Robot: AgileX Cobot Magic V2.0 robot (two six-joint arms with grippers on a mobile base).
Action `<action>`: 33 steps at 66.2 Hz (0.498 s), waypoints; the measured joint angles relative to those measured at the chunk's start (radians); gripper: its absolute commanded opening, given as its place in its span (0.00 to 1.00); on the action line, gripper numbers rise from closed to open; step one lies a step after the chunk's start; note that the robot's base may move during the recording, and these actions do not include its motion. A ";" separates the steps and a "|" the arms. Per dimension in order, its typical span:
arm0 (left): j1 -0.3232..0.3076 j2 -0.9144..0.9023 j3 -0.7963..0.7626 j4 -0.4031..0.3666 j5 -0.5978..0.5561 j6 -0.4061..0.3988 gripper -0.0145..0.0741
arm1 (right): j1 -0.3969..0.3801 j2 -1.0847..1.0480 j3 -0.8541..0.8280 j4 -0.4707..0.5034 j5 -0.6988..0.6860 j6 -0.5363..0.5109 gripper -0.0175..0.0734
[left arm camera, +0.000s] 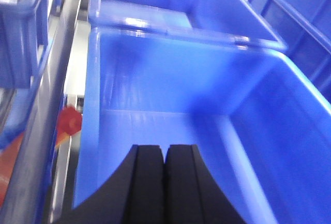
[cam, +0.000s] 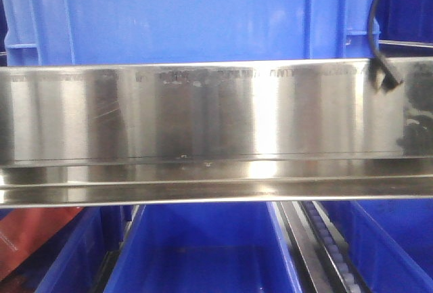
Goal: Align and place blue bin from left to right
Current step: 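Open both grippers and release the bin's side walls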
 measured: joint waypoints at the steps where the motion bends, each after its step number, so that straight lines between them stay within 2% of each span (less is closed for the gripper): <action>1: 0.000 -0.005 0.000 -0.002 0.007 0.000 0.04 | 0.000 -0.004 0.000 0.000 0.000 0.000 0.12; 7: -0.001 -0.042 0.011 0.000 0.037 0.000 0.04 | 0.002 -0.036 0.005 0.000 0.020 -0.002 0.10; 13: -0.006 -0.101 0.097 0.029 0.021 0.000 0.04 | 0.006 -0.084 0.057 0.000 0.000 -0.004 0.10; 24: -0.011 -0.260 0.350 0.011 -0.109 -0.006 0.04 | 0.010 -0.212 0.231 0.000 -0.100 -0.004 0.10; 33: -0.011 -0.366 0.482 0.005 -0.205 -0.008 0.04 | 0.015 -0.335 0.404 0.000 -0.213 -0.004 0.10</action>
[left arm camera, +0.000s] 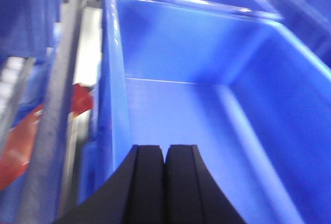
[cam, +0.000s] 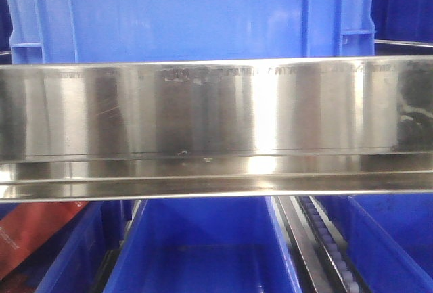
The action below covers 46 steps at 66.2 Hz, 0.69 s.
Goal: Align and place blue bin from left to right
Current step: 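Open both grippers and release the bin's side walls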
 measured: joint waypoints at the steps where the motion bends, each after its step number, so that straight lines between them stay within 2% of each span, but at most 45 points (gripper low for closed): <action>1: 0.000 -0.014 0.016 0.000 -0.007 0.000 0.04 | 0.000 -0.014 0.027 0.000 -0.013 0.000 0.10; 16: 0.000 -0.140 0.162 -0.006 -0.121 0.000 0.04 | 0.024 -0.220 0.341 -0.013 -0.277 0.000 0.10; 22: 0.000 -0.188 0.224 -0.006 -0.169 0.000 0.04 | 0.024 -0.294 0.465 -0.018 -0.342 0.000 0.10; 32: 0.000 -0.277 0.379 -0.006 -0.272 0.002 0.04 | 0.024 -0.420 0.660 -0.059 -0.432 0.000 0.10; 46: 0.000 -0.407 0.607 0.015 -0.449 0.005 0.04 | 0.024 -0.599 0.897 -0.124 -0.656 -0.002 0.10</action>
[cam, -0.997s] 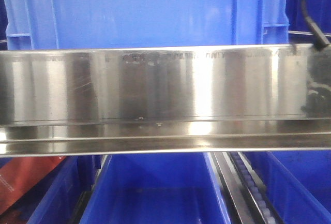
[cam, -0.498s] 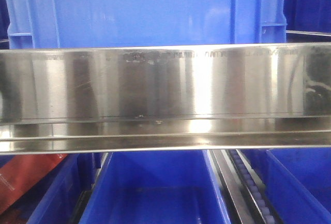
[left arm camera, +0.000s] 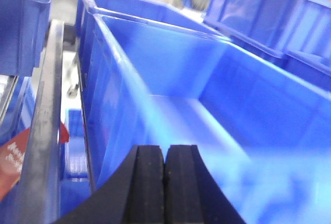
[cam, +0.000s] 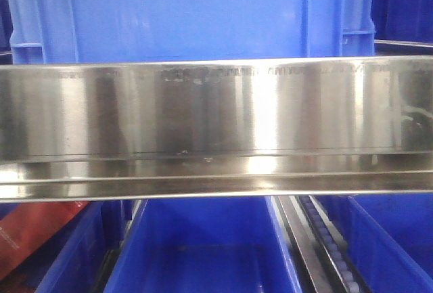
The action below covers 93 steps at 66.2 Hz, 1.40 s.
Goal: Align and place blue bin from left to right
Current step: 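Open both grippers and release the bin's side walls, then raise both grippers up and away from the placed blue bin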
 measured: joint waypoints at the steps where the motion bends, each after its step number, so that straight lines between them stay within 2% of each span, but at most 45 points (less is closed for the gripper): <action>1: 0.000 -0.008 0.013 0.005 -0.010 0.000 0.04 | 0.000 -0.010 0.019 0.000 -0.012 0.000 0.10; 9: 0.000 -0.080 0.109 0.056 -0.068 0.000 0.04 | 0.000 -0.102 0.115 -0.007 -0.061 0.000 0.10; 20: 0.000 -0.164 0.145 0.113 -0.084 0.001 0.04 | 0.000 -0.227 0.202 -0.010 -0.067 0.000 0.10; 34: 0.000 -0.189 0.145 0.121 -0.092 0.001 0.04 | 0.000 -0.295 0.204 -0.012 -0.080 0.000 0.10; 74: 0.000 -0.189 0.145 0.123 -0.092 0.001 0.04 | 0.000 -0.313 0.206 -0.014 -0.074 -0.009 0.10; 78: 0.000 -0.189 0.145 0.123 -0.092 0.001 0.04 | -0.009 -0.333 0.225 0.003 -0.077 -0.069 0.10; 81: 0.000 -0.189 0.145 0.123 -0.092 0.001 0.04 | -0.027 -0.348 0.241 0.059 -0.082 -0.172 0.10; 88: 0.000 -0.189 0.145 0.123 -0.092 0.001 0.04 | -0.130 -0.406 0.304 0.272 -0.123 -0.425 0.10; 93: 0.000 -0.189 0.145 0.123 -0.092 0.001 0.04 | -0.216 -0.452 0.369 0.353 -0.160 -0.504 0.10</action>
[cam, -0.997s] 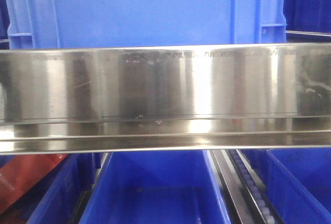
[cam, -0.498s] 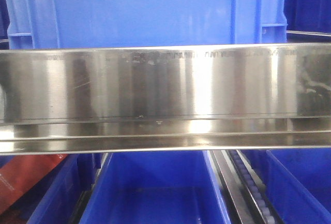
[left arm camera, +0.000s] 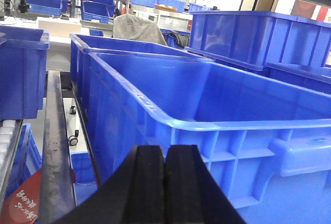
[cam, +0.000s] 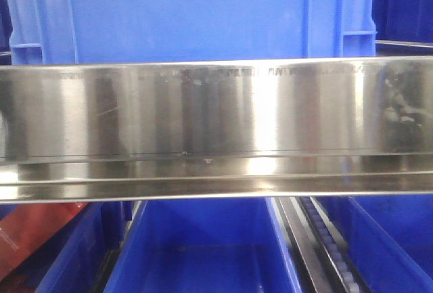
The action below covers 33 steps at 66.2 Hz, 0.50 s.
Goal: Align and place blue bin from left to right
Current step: 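Raise both grippers up and away from the placed blue bin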
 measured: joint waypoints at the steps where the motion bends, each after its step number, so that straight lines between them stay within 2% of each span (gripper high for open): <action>1: 0.000 0.000 0.000 0.000 0.000 0.000 0.04 | -0.016 -0.009 0.011 0.012 -0.004 -0.007 0.10; 8: 0.000 0.000 0.000 0.000 0.000 0.000 0.04 | -0.132 -0.086 0.091 0.088 -0.011 -0.031 0.10; 16: 0.000 0.000 0.000 0.000 0.000 0.000 0.04 | -0.237 -0.169 0.169 0.126 -0.011 -0.035 0.10; 23: 0.000 0.000 0.000 0.000 0.000 0.000 0.04 | -0.296 -0.225 0.225 0.138 -0.011 -0.035 0.10; 33: 0.000 0.000 0.000 0.000 0.000 0.000 0.04 | -0.333 -0.289 0.299 0.149 -0.011 -0.035 0.10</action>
